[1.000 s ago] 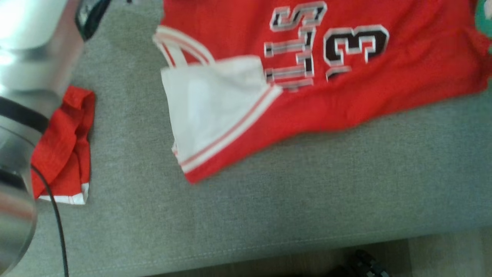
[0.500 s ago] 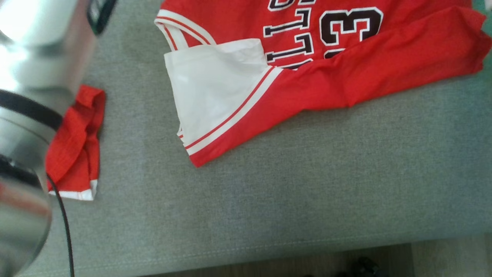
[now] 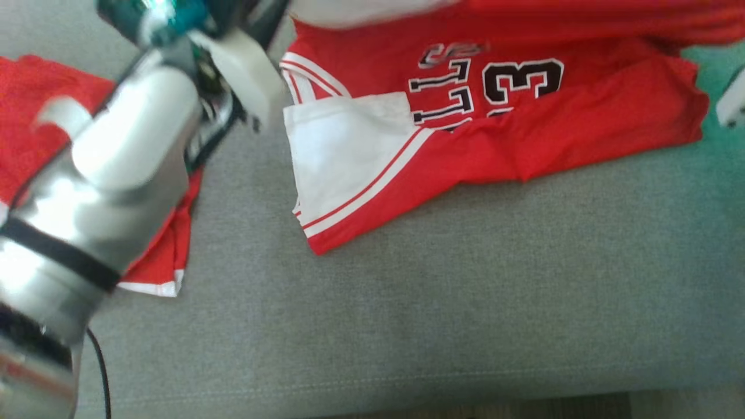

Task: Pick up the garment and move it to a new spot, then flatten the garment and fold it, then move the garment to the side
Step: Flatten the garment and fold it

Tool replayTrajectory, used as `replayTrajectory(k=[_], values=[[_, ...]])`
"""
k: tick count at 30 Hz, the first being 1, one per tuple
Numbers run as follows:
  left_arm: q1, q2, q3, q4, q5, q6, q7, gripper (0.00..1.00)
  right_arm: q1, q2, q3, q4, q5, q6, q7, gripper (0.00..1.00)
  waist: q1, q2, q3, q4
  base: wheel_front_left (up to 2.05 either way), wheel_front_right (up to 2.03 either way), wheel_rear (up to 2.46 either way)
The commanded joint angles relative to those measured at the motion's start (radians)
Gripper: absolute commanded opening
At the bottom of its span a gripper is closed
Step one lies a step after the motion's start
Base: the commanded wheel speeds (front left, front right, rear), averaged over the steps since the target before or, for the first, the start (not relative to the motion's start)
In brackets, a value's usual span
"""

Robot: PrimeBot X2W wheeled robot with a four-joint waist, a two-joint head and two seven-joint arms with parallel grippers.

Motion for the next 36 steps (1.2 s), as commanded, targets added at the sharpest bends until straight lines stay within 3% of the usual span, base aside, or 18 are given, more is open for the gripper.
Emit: replayTrajectory(k=[1, 13, 17, 29, 30, 31, 32, 33, 36], values=[[-0.016, 0.049, 0.027, -0.048, -0.001, 0.007, 0.008, 0.0, 0.03, -0.032, 0.018, -0.027, 0.018, -0.001, 0.012, 0.0, 0.0, -0.0001, -0.029, 0.013, 0.0, 0.0, 0.0], [0.192, 0.179, -0.043, -0.381, -0.03, 0.071, 0.145, 0.0, 0.162, -0.114, 0.131, -0.079, 0.102, -0.001, 0.149, 0.0, 0.0, -0.0001, -0.108, 0.035, 0.0, 0.0, 0.0], [0.236, 0.208, -0.076, -0.45, -0.039, 0.073, 0.199, 0.0, 0.195, -0.129, 0.177, -0.109, 0.121, -0.001, 0.184, 0.0, 0.0, -0.0001, -0.112, 0.035, 0.0, 0.0, 0.0], [0.297, 0.188, -0.128, -0.439, -0.039, 0.096, 0.23, 0.0, 0.247, -0.178, 0.301, -0.186, 0.19, -0.001, 0.306, 0.0, 0.0, -0.0001, -0.091, 0.017, 0.0, 0.0, 0.0], [0.302, 0.182, -0.129, -0.43, -0.043, 0.096, 0.231, 0.09, 0.251, -0.179, 0.307, -0.192, 0.203, -0.001, 0.323, 0.41, 0.0, -0.0001, -0.093, 0.015, 0.0, 0.0, 0.0], [0.305, 0.177, -0.132, -0.422, -0.045, 0.096, 0.232, 0.44, 0.254, -0.181, 0.308, -0.194, 0.219, -0.001, 0.34, 1.0, 0.0, -0.0001, -0.095, 0.013, 0.0, 0.0, 0.0], [0.31, 0.172, -0.132, -0.415, -0.049, 0.098, 0.23, 0.87, 0.255, -0.184, 0.313, -0.201, 0.226, -0.001, 0.348, 1.0, 0.0, -0.0001, -0.097, 0.011, 0.0, 0.0, 0.0], [0.321, 0.162, -0.126, -0.402, -0.059, 0.109, 0.22, 1.0, 0.25, -0.192, 0.306, -0.208, 0.238, -0.001, 0.338, 1.0, 0.0, -0.0001, -0.103, 0.007, 0.0, 0.0, 0.0], [0.34, 0.148, -0.092, -0.383, -0.08, 0.146, 0.178, 1.0, 0.243, -0.191, 0.289, -0.216, 0.252, -0.001, 0.312, 1.0, 0.0, -0.0001, -0.114, 0.003, 0.0, 0.0, 0.0]])
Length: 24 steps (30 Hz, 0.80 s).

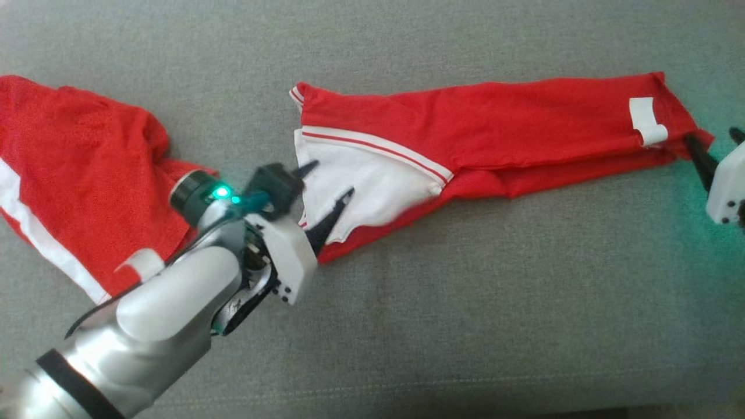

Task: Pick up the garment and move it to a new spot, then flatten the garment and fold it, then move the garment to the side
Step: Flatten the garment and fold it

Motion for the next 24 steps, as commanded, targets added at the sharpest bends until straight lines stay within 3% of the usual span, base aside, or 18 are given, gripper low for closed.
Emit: replayTrajectory(k=[1, 9, 12, 15, 20, 24], values=[[-0.023, 0.014, 0.071, -0.009, -0.016, 0.022, -0.03, 1.0, 0.002, -0.031, -0.013, -0.028, 0.015, -0.001, -0.027, 1.0, 0.0, -0.0001, -0.009, -0.003, 0.0, 0.0, 0.0], [0.03, -0.02, 0.235, 0.005, -0.081, 0.137, -0.189, 1.0, 0.004, 0.029, -0.147, -0.076, 0.017, -0.001, -0.283, 1.0, 0.0, -0.0001, -0.043, 0.001, 0.0, 0.0, 0.0], [0.069, -0.043, 0.351, -0.031, -0.091, 0.181, -0.206, 1.0, 0.036, 0.074, -0.197, -0.108, 0.001, -0.001, -0.388, 1.0, 0.0, -0.0001, -0.054, 0.001, 0.0, 0.0, 0.0], [0.139, -0.079, 0.506, -0.122, -0.026, 0.205, -0.207, 1.0, 0.079, 0.122, -0.24, -0.152, -0.045, -0.001, -0.435, 1.0, 0.0, -0.0001, -0.06, 0.0, 0.0, 0.0, 0.0], [0.303, -0.164, 0.723, -0.229, 0.124, 0.211, -0.207, 1.0, 0.19, 0.216, -0.366, -0.269, -0.174, -0.001, -0.452, 1.0, 0.0, -0.0001, -0.075, -0.008, 0.0, 0.0, 0.0], [0.429, -0.251, 0.866, -0.276, 0.209, 0.157, -0.207, 1.0, 0.32, 0.306, -0.486, -0.392, -0.299, -0.001, -0.452, 1.0, 0.0, -0.0001, -0.092, -0.011, 0.0, 0.0, 0.0]])
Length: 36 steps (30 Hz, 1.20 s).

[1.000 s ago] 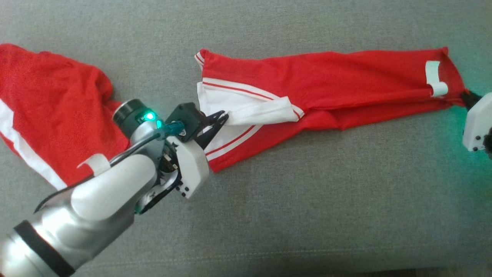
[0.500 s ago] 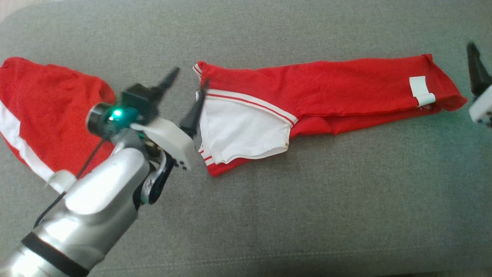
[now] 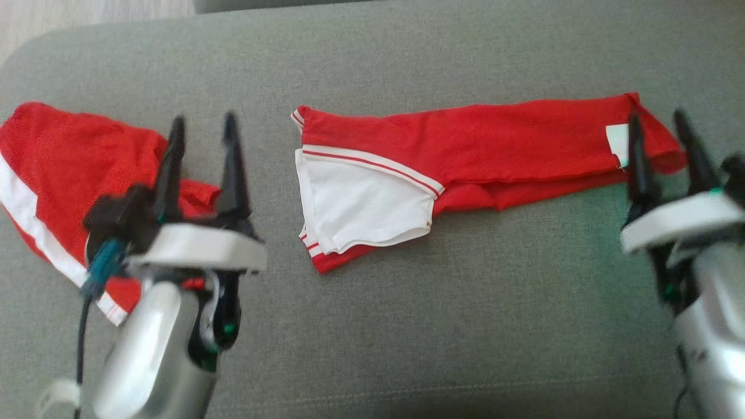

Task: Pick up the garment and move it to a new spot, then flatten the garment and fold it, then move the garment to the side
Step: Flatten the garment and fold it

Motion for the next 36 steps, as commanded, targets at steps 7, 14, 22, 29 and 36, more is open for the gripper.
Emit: replayTrajectory(k=[7, 14, 22, 29, 36], values=[[0.108, -0.098, 0.224, -0.023, 0.132, -0.152, -0.005, 1.0, 0.129, 0.102, -0.11, -0.111, -0.149, -0.001, -0.011, 1.0, 0.0, -0.0001, -0.015, 0.008, 0.0, 0.0, 0.0], [0.1, -0.129, 0.242, 0.015, 0.184, -0.224, -0.005, 1.0, 0.075, 0.112, -0.228, -0.062, -0.132, -0.001, 0.044, 1.0, 0.0, -0.0001, 0.021, 0.036, 0.0, 0.0, 0.0], [0.069, -0.145, 0.227, 0.036, 0.205, -0.253, -0.005, 1.0, -0.067, 0.107, -0.452, 0.134, -0.112, -0.001, 0.182, 1.0, 0.0, -0.0001, 0.093, 0.087, 0.0, 0.0, 0.0], [0.044, -0.146, 0.209, 0.035, 0.183, -0.238, -0.005, 1.0, -0.163, 0.096, -0.546, 0.274, -0.141, -0.001, 0.292, 1.0, 0.0, -0.0001, 0.139, 0.108, 0.0, 0.0, 0.0], [0.029, -0.146, 0.218, 0.035, 0.176, -0.224, -0.005, 1.0, -0.184, 0.108, -0.525, 0.318, -0.15, -0.001, 0.344, 1.0, 0.0, -0.0001, 0.152, 0.098, 0.0, 0.0, 0.0]])
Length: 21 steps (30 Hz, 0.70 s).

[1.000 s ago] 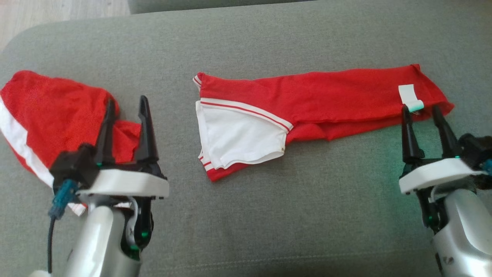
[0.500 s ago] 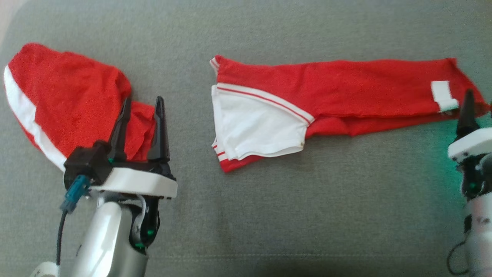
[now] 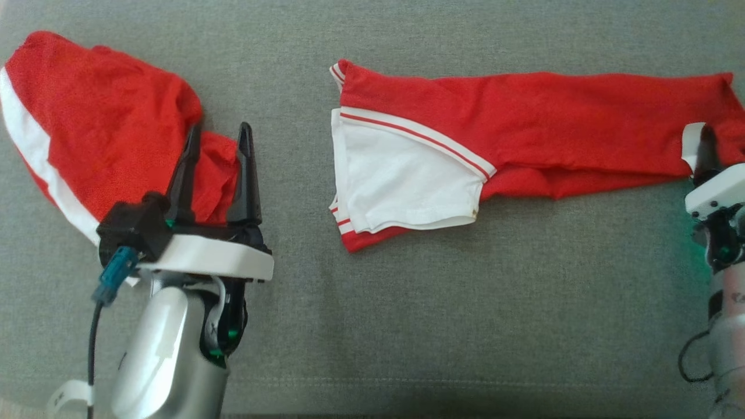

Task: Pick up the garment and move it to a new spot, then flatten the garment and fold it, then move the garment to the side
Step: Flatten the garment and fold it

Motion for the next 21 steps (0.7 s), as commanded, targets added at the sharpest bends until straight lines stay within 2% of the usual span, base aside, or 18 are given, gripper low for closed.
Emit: replayTrajectory(k=[1, 3, 4, 5, 6, 11, 17, 21], values=[[-0.034, 0.008, 0.034, -0.03, -0.008, 0.007, -0.005, 1.0, -0.002, -0.002, 0.036, -0.002, -0.004, -0.001, 0.019, 1.0, 0.0, -0.0001, 0.002, -0.006, 0.0, 0.0, 0.0], [-0.04, 0.008, 0.035, -0.03, -0.009, 0.009, -0.005, 1.0, -0.002, 0.0, 0.045, 0.003, -0.004, -0.001, 0.027, 1.0, 0.0, -0.0001, 0.004, -0.011, 0.0, 0.0, 0.0], [-0.042, 0.008, 0.036, -0.031, -0.008, 0.01, -0.005, 1.0, -0.003, 0.001, 0.049, 0.004, -0.002, -0.001, 0.03, 0.93, 0.0, -0.0001, 0.005, -0.014, 0.0, 0.0, 0.0], [-0.045, 0.008, 0.037, -0.031, -0.008, 0.01, -0.005, 1.0, -0.004, 0.0, 0.053, 0.003, 0.0, -0.001, 0.033, 0.25, 0.0, -0.0001, 0.005, -0.017, 0.0, 0.0, 0.0], [-0.047, 0.008, 0.039, -0.031, -0.008, 0.011, -0.005, 1.0, -0.005, -0.004, 0.056, 0.001, 0.001, -0.001, 0.032, 0.0, 0.0, -0.0001, 0.006, -0.019, 0.0, 0.0, 0.0], [-0.053, 0.008, 0.043, -0.029, -0.007, 0.01, -0.005, 1.0, -0.005, -0.041, 0.018, 0.002, -0.01, -0.001, -0.006, 0.0, 0.0, -0.0001, 0.002, -0.027, 0.0, 0.0, 0.0], [-0.048, 0.008, 0.048, -0.026, -0.005, 0.006, -0.005, 1.0, -0.007, -0.091, -0.085, 0.037, -0.078, -0.001, -0.049, 0.0, 0.0, -0.0001, -0.009, -0.031, 0.0, 0.0, 0.0], [-0.041, 0.008, 0.053, -0.024, -0.005, 0.002, -0.005, 1.0, -0.013, -0.13, -0.222, 0.062, -0.186, -0.001, -0.101, 0.0, 0.0, -0.0001, -0.02, -0.033, 0.0, 0.0, 0.0]])
